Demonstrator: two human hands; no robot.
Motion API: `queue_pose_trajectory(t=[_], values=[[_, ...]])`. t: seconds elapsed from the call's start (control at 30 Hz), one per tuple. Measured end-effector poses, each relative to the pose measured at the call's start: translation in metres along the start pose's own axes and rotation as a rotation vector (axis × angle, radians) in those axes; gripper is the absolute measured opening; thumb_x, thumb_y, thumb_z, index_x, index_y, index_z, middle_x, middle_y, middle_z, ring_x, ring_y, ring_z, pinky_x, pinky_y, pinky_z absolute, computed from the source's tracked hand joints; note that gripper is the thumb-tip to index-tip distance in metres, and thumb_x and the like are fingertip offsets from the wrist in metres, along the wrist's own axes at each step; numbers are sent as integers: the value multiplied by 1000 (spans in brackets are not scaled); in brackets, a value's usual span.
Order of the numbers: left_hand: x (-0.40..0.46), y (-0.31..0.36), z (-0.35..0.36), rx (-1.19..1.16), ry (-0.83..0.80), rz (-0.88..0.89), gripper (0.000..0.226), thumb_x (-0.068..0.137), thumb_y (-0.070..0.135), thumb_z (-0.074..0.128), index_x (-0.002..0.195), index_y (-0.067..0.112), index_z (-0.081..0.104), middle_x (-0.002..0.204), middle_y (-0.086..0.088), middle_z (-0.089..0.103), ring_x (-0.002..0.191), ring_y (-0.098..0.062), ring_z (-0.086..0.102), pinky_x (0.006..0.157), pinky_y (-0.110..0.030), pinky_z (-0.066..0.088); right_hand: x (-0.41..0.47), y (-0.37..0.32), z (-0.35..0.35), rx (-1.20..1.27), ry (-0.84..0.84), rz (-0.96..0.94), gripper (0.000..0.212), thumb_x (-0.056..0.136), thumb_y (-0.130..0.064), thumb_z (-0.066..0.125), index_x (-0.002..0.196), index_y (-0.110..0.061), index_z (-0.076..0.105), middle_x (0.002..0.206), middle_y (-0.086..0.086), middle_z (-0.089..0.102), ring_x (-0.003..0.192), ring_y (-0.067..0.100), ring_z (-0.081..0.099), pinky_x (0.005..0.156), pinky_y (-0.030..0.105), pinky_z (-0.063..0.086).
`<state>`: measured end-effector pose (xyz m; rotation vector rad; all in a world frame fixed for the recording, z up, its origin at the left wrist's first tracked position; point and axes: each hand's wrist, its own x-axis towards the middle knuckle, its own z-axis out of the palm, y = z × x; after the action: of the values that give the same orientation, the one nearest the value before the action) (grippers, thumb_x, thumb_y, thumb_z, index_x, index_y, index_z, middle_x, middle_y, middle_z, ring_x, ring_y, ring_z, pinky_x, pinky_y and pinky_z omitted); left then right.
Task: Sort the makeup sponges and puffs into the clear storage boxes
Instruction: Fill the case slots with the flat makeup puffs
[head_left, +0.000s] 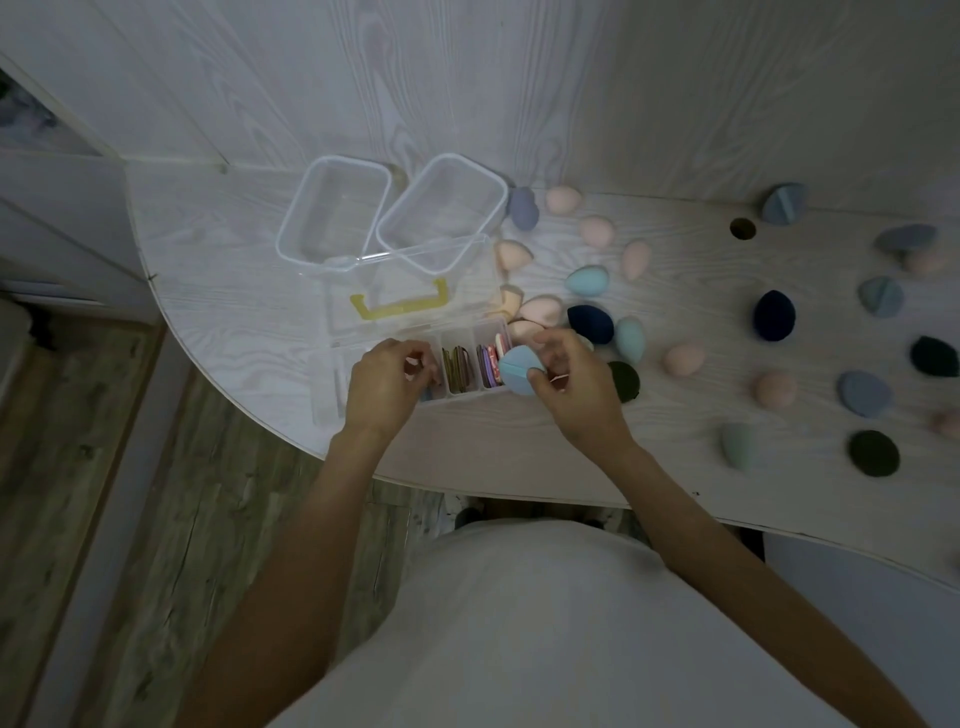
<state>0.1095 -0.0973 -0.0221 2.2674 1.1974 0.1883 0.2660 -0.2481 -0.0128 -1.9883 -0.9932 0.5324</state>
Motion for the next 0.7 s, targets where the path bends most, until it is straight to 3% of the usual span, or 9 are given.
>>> queue_pose_trajectory(t=[0.17, 0.33, 0.47, 0.53, 0.7], values=[[1, 0, 5, 286, -43, 114, 18, 79, 23, 70, 95, 15, 74, 102, -14, 58, 97, -33, 47, 78, -37, 39, 3, -12, 10, 44, -59, -4, 30, 85, -10, 62, 114, -10, 56, 90, 6, 57, 82, 17, 56, 71, 32, 51], [0, -10, 5, 356, 49, 163, 13, 77, 28, 69, 88, 26, 75, 116, -7, 55, 107, -31, 44, 75, -39, 36, 21, -33, 30, 23, -13, -11, 28, 83, -11, 65, 109, -9, 55, 78, 4, 55, 72, 10, 51, 63, 16, 41], [-1, -12, 3, 264, 66, 106, 8, 77, 27, 70, 84, 26, 73, 115, -7, 55, 106, -31, 48, 76, -38, 35, 34, -48, 52, -66, -43, -43, 24, 83, -11, 64, 104, -7, 54, 72, 5, 55, 71, 18, 55, 62, 31, 46], [-1, -14, 3, 247, 56, 107, 12, 76, 27, 70, 86, 23, 73, 114, -7, 57, 104, -31, 49, 76, -38, 36, 37, -54, 65, -163, -59, -112, 23, 82, -10, 62, 103, -5, 53, 78, 9, 58, 74, 25, 58, 62, 40, 47], [-4, -20, 1, 232, 29, 87, 23, 73, 29, 72, 95, 21, 73, 117, -4, 57, 105, -29, 49, 78, -37, 35, 34, -60, 87, -515, -230, -166, 24, 91, -17, 50, 112, -7, 48, 104, 14, 60, 85, 37, 62, 59, 36, 40]])
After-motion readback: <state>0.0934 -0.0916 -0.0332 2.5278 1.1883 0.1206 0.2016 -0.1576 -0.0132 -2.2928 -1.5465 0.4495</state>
